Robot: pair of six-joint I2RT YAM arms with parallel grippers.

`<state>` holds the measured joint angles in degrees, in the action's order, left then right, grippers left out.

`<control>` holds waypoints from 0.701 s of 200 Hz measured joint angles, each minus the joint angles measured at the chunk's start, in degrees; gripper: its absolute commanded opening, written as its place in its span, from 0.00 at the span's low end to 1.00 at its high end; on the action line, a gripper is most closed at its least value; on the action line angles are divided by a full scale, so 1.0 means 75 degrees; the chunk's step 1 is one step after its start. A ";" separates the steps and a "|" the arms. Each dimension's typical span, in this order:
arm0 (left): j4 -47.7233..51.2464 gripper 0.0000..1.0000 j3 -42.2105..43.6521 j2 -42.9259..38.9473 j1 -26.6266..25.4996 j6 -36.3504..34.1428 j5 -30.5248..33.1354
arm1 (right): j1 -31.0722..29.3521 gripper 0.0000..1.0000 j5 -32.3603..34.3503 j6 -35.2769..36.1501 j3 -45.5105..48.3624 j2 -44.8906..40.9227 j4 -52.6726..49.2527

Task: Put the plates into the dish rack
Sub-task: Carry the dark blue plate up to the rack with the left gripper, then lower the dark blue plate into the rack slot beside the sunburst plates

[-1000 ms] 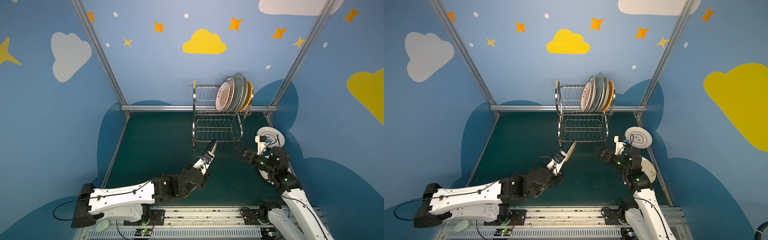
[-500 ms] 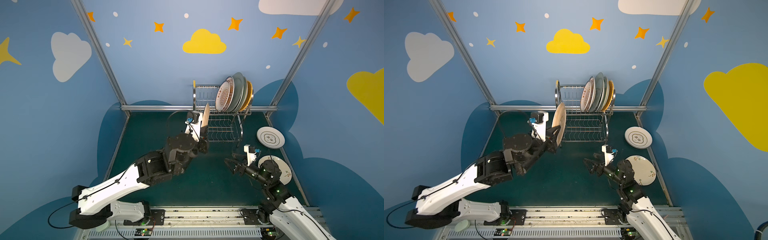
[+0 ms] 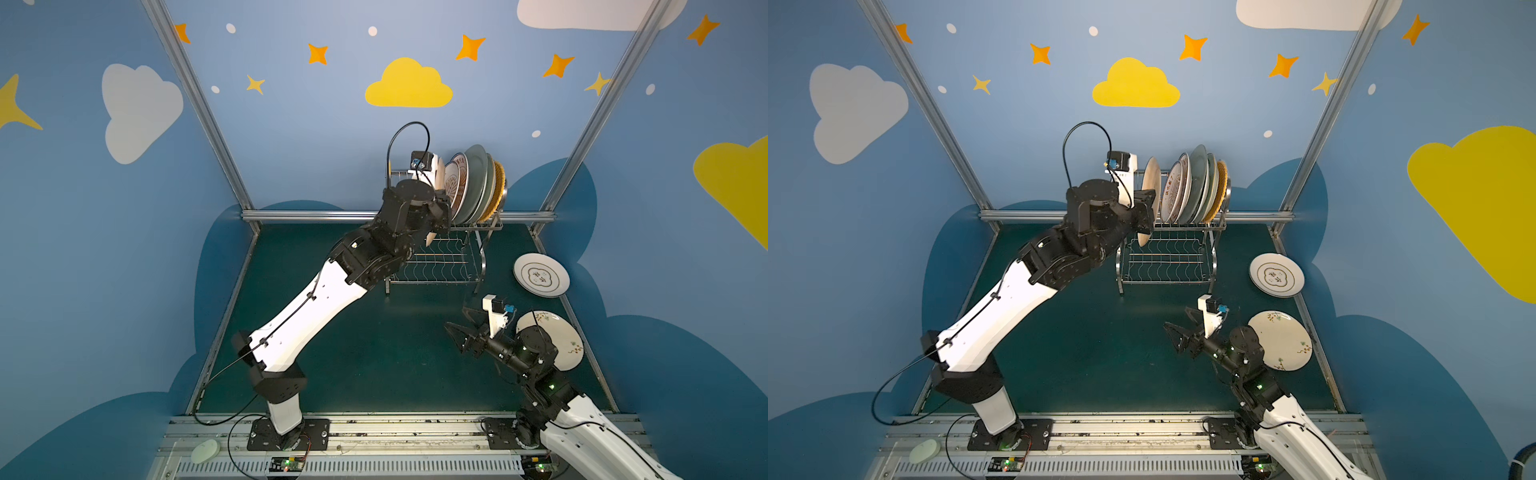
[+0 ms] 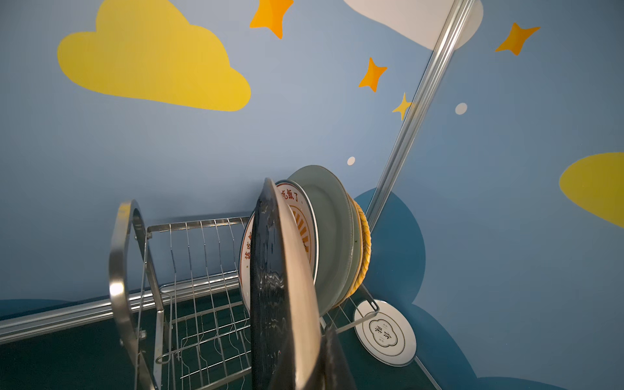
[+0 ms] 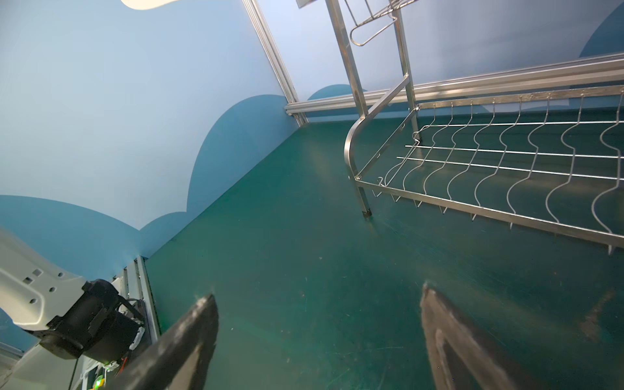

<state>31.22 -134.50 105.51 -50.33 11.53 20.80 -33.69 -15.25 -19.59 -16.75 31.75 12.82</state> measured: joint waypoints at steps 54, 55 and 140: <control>0.0755 0.04 -0.2894 0.2183 0.0749 0.0216 -0.0606 | -0.0254 0.91 0.0032 0.0154 0.0000 0.0373 0.0175; 0.0764 0.04 -0.2935 0.2215 0.0764 0.0224 -0.0624 | -0.0259 0.91 0.0035 0.0163 0.0000 0.0376 0.0178; 0.0157 0.04 -0.3197 0.3060 0.1504 0.0988 -0.1253 | -0.0519 0.91 0.0160 0.0367 -0.0003 0.0787 0.0259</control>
<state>32.40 -158.47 128.46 -39.05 18.94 11.40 -37.58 -14.04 -16.84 -16.78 37.65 14.76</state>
